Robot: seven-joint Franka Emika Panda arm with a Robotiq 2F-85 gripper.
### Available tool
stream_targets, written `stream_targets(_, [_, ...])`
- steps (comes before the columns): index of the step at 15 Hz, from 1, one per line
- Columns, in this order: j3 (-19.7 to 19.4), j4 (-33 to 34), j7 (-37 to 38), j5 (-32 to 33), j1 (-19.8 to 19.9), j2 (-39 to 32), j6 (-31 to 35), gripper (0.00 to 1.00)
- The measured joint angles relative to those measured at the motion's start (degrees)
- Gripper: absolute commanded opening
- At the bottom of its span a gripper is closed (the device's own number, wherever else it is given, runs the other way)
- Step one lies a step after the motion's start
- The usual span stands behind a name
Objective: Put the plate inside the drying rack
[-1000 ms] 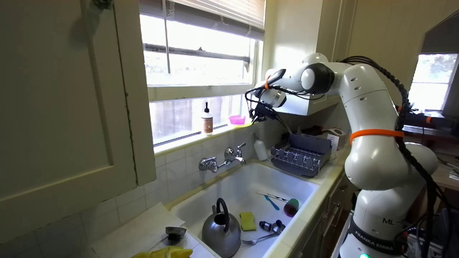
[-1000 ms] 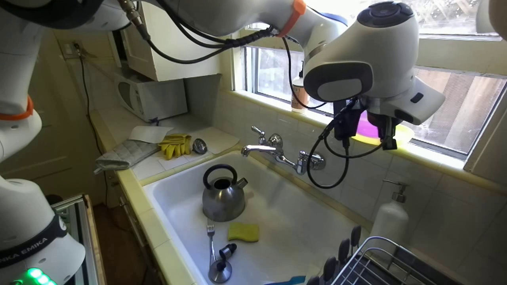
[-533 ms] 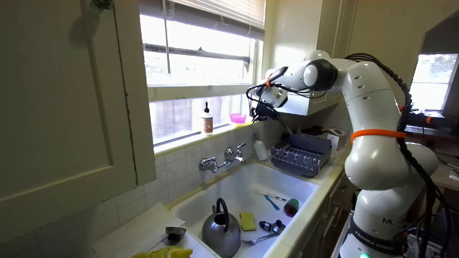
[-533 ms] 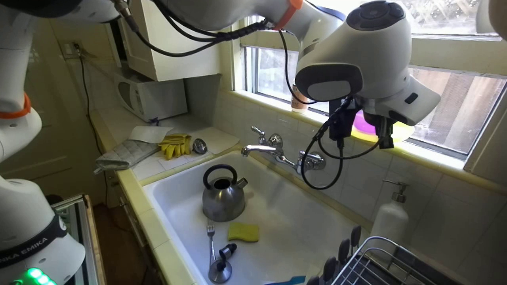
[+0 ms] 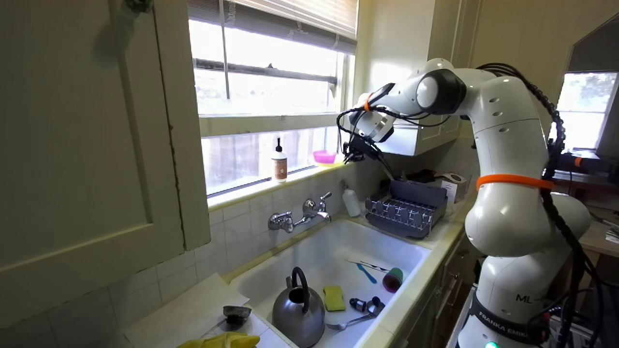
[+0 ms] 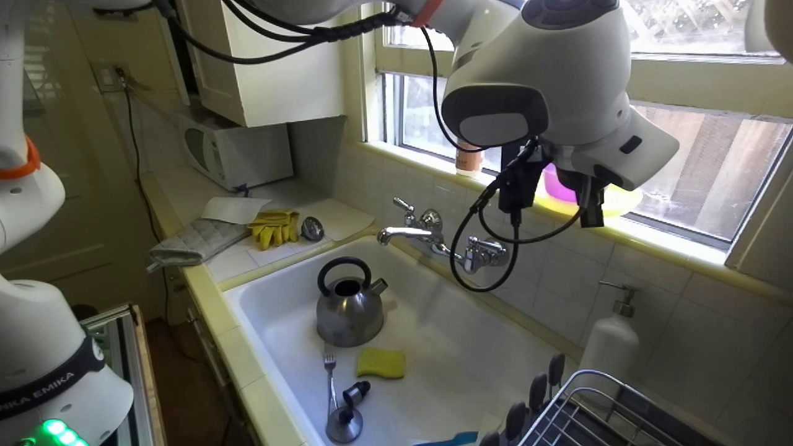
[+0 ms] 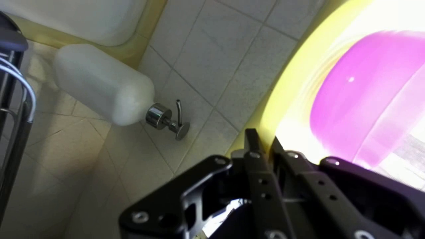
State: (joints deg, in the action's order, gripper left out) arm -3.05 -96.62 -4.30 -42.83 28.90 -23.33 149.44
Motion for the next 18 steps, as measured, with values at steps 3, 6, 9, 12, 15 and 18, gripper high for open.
stream_targets(3, [-1.07, -4.19, -0.49, -0.01, -0.44, 3.49, 0.0, 0.02])
stream_targets(6, [-2.8, -9.03, -0.54, -0.01, -1.34, 7.17, 0.0, 0.02])
stream_targets(9, [-4.93, -14.26, -0.44, -0.01, -2.42, 10.99, 0.0, 0.02])
stream_targets(12, [-7.29, -19.23, 0.06, -0.01, -3.47, 14.54, 0.16, 0.02])
stream_targets(15, [-9.7, -23.59, 1.27, 0.1, -4.36, 17.26, 2.2, 0.02])
stream_targets(18, [-11.82, -27.53, 2.93, 0.18, -4.69, 19.09, 5.61, 0.02])
